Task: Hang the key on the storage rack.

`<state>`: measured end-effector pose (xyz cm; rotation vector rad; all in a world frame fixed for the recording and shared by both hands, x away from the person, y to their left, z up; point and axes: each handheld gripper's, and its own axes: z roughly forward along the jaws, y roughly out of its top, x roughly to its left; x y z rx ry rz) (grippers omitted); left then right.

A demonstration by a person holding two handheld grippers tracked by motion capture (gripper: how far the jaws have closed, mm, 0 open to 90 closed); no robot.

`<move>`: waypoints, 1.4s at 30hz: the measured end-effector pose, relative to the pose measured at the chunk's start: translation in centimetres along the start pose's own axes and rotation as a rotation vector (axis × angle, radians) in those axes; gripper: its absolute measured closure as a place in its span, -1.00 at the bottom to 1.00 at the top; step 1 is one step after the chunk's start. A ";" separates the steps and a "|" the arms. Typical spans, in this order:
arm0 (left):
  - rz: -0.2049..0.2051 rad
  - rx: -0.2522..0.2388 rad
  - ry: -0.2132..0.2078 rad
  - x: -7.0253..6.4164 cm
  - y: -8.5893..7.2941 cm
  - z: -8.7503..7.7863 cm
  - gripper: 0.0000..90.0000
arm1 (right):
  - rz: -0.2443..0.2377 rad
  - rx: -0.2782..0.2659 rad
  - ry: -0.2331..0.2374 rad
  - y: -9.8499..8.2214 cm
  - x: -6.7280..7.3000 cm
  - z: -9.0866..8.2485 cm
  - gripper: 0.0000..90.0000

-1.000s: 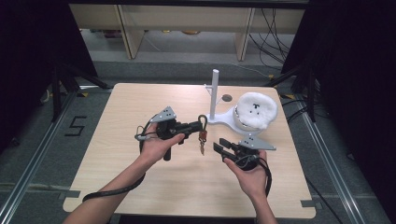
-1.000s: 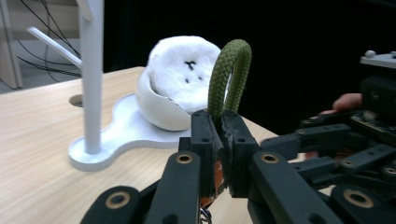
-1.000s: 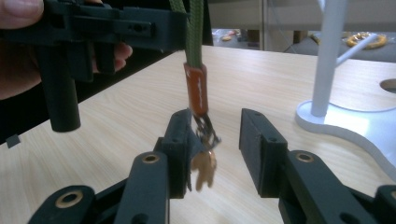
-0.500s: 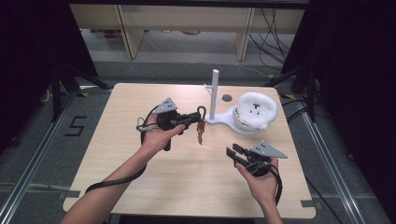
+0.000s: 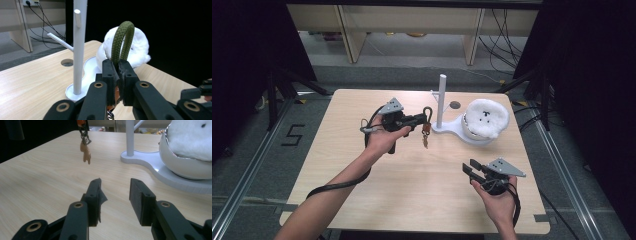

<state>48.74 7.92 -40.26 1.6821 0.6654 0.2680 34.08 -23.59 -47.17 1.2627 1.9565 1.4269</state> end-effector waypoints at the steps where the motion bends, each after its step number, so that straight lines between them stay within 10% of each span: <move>1: 0.006 0.004 0.009 0.3 0.2 0.2 0.88 | 0.025 -0.008 0.005 -0.2 0.0 0.0 0.38; 4: 0.006 0.003 0.012 0.6 0.5 0.4 0.88 | -0.027 -0.021 0.004 -0.3 -0.4 0.1 0.38; 16: 0.015 0.002 0.034 1.7 2.0 1.7 0.88 | 0.036 0.005 0.010 -0.7 -0.1 0.0 0.38; 42: -0.117 0.010 0.055 4.0 2.5 4.9 0.87 | 0.005 -0.023 0.005 -0.8 -0.7 0.0 0.38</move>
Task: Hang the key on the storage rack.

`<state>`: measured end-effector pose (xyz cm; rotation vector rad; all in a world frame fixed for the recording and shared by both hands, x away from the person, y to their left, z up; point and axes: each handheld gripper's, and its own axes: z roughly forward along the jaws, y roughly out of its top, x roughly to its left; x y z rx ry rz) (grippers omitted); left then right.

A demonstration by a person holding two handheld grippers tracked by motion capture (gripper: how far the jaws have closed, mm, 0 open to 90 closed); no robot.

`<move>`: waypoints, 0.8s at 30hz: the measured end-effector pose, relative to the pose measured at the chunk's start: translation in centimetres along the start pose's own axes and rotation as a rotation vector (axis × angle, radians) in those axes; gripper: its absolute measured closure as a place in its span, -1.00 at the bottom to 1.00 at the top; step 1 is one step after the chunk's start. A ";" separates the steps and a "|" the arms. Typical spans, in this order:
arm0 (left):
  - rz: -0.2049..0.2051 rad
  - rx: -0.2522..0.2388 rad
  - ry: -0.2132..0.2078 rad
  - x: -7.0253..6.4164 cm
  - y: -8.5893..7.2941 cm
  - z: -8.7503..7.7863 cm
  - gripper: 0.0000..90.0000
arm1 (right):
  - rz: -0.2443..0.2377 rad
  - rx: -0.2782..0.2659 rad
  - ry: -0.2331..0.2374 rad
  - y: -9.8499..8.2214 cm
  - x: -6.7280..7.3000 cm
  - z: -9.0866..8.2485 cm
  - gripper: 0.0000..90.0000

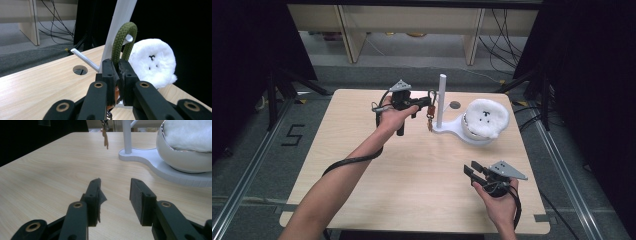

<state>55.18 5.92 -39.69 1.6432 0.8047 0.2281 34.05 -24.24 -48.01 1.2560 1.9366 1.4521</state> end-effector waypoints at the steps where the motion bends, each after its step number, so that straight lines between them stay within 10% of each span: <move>1: 0.000 0.000 0.000 0.0 0.0 0.0 0.87 | -0.010 -0.007 -0.001 0.0 -0.1 0.1 0.38; 15: -0.030 0.024 0.018 0.1 -0.2 1.2 0.87 | 0.047 0.004 0.001 -0.2 0.3 0.0 0.37; 24: -0.031 0.036 0.033 0.0 -0.4 2.0 0.86 | 0.001 0.008 -0.003 -0.3 -0.1 0.0 0.36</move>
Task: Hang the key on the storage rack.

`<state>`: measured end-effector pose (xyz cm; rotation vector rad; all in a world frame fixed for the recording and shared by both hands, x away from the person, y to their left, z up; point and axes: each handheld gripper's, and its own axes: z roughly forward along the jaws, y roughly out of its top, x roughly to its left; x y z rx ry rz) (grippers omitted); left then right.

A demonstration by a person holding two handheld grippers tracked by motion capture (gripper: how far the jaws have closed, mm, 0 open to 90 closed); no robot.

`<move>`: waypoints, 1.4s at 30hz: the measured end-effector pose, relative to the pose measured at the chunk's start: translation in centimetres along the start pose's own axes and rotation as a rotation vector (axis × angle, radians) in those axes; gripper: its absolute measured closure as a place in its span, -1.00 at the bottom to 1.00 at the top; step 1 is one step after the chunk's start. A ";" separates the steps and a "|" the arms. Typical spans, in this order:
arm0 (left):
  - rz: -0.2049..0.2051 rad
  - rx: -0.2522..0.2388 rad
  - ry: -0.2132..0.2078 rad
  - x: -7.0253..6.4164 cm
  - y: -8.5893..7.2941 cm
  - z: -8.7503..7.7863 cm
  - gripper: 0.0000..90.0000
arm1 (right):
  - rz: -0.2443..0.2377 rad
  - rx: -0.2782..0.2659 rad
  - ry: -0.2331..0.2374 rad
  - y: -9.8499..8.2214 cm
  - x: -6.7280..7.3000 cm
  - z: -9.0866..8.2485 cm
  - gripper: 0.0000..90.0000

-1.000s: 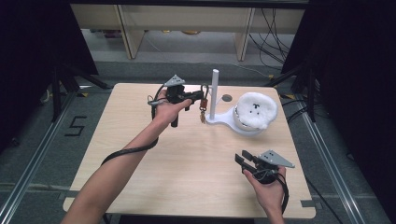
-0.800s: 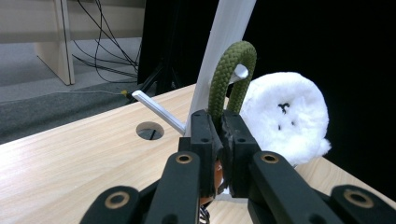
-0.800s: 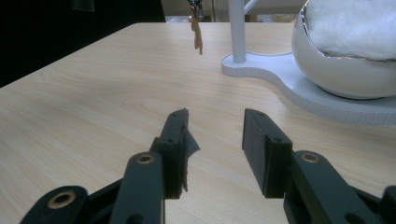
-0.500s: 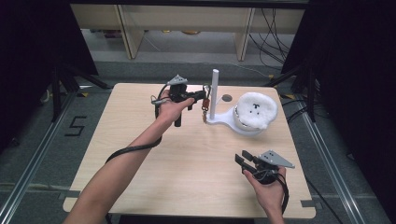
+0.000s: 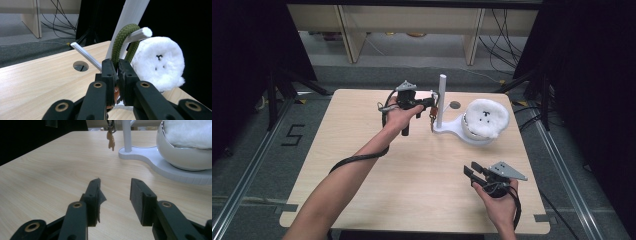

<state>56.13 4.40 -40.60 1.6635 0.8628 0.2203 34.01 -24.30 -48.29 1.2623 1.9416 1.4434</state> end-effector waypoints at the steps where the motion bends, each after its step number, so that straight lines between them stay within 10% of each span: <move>1: 0.005 0.001 0.001 0.0 0.0 0.0 0.85 | 0.001 0.000 0.001 0.0 0.0 0.0 0.36; 22: 0.076 0.049 0.040 -0.8 -0.6 0.7 0.51 | 0.055 0.004 0.007 -0.4 0.1 0.0 0.33; 42: 0.230 0.099 0.106 -1.3 -1.4 -5.3 -0.22 | 0.023 0.005 -0.010 -0.5 -0.3 0.0 0.30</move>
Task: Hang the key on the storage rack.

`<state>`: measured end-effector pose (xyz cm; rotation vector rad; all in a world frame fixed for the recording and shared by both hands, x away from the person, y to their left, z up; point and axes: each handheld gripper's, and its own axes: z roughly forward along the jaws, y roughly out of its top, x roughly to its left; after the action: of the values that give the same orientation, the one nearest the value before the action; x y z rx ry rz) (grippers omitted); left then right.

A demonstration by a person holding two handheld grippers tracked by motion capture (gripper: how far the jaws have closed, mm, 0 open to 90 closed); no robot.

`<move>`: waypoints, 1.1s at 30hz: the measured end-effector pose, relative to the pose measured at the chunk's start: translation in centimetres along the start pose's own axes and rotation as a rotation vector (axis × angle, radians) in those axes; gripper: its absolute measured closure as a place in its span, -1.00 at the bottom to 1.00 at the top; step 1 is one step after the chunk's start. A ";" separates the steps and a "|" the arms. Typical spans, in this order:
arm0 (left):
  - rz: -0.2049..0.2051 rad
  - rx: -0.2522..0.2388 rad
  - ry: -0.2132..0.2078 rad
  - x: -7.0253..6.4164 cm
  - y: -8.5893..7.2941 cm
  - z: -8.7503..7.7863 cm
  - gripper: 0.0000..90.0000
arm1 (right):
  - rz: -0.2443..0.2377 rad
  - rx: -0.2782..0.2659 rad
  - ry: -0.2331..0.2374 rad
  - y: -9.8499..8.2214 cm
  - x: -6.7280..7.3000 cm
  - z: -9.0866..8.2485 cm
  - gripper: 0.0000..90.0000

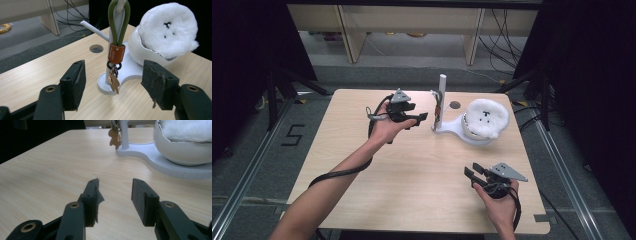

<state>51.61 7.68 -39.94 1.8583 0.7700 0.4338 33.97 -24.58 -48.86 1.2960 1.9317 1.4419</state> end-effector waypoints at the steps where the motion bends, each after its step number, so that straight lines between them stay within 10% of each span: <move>1: -0.014 -0.004 -0.007 -0.1 -0.3 -0.4 -0.22 | 0.005 -0.002 -0.004 0.0 0.0 -0.1 0.30; 33: -0.026 -0.008 0.075 -0.7 -9.7 -10.3 -0.28 | 0.011 -0.013 -0.044 0.1 -0.6 -0.5 0.27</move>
<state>41.81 16.84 -44.65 1.8309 0.8407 0.4919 33.88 -25.32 -48.70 1.3233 1.8869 1.4165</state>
